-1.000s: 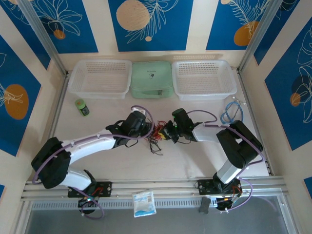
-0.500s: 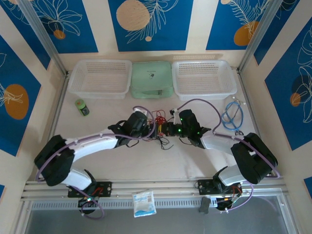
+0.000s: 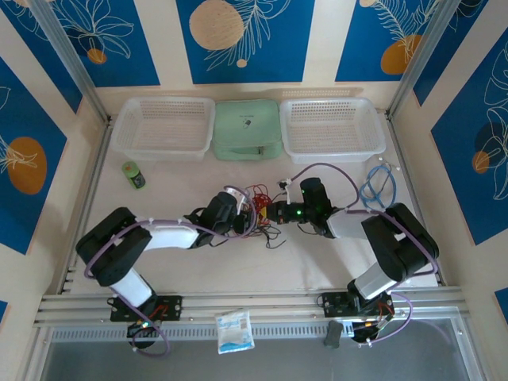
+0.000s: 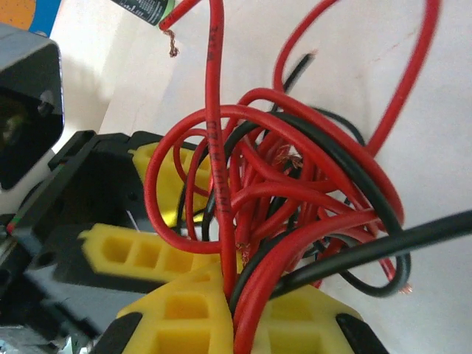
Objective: Untangle the cables
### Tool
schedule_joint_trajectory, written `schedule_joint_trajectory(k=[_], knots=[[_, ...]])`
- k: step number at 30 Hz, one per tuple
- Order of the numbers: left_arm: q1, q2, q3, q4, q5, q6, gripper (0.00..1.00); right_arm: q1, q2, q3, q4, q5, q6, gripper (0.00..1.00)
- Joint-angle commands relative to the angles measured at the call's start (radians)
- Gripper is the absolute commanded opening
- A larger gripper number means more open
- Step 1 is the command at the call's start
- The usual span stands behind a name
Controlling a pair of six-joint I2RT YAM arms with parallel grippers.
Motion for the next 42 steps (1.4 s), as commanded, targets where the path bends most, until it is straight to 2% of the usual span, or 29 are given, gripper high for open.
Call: schedule_joint_trajectory(k=[1, 4, 5, 11, 14, 19, 26, 31, 34, 37, 42], knots=[[0.03, 0.059, 0.015, 0.051, 0.061, 0.024, 0.28, -0.004, 0.031, 0.0, 0.049, -0.047, 0.033, 0.0], [0.048, 0.079, 0.024, 0.052, 0.059, 0.027, 0.01, -0.005, 0.041, 0.003, 0.011, 0.004, 0.067, 0.0], [0.055, 0.072, 0.019, 0.049, 0.051, 0.024, 0.0, -0.004, 0.034, 0.002, -0.015, 0.036, 0.076, 0.0], [0.091, -0.043, -0.05, -0.045, -0.083, 0.009, 0.0, -0.001, -0.082, 0.035, -0.357, 0.297, 0.098, 0.0], [0.103, -0.087, -0.08, -0.09, -0.113, -0.005, 0.0, 0.002, -0.108, 0.059, -0.5, 0.377, 0.117, 0.02], [0.103, -0.079, -0.106, -0.076, -0.088, -0.041, 0.0, 0.039, -0.098, 0.093, -0.629, 0.442, 0.161, 0.19], [0.104, -0.077, -0.105, -0.089, -0.085, -0.057, 0.0, 0.084, -0.125, 0.199, -0.865, 0.552, 0.204, 0.3], [0.103, -0.11, -0.108, -0.099, -0.068, -0.067, 0.0, 0.138, -0.228, 0.309, -1.03, 0.577, 0.226, 0.59], [0.104, -0.109, -0.114, -0.08, -0.053, -0.078, 0.0, 0.161, -0.249, 0.372, -1.063, 0.573, 0.247, 0.76], [0.103, -0.095, -0.113, -0.068, -0.036, -0.08, 0.0, 0.157, -0.194, 0.437, -1.063, 0.554, 0.245, 0.82], [0.103, -0.085, -0.115, -0.055, -0.023, -0.084, 0.0, 0.144, -0.008, 0.558, -1.03, 0.544, 0.187, 0.83]])
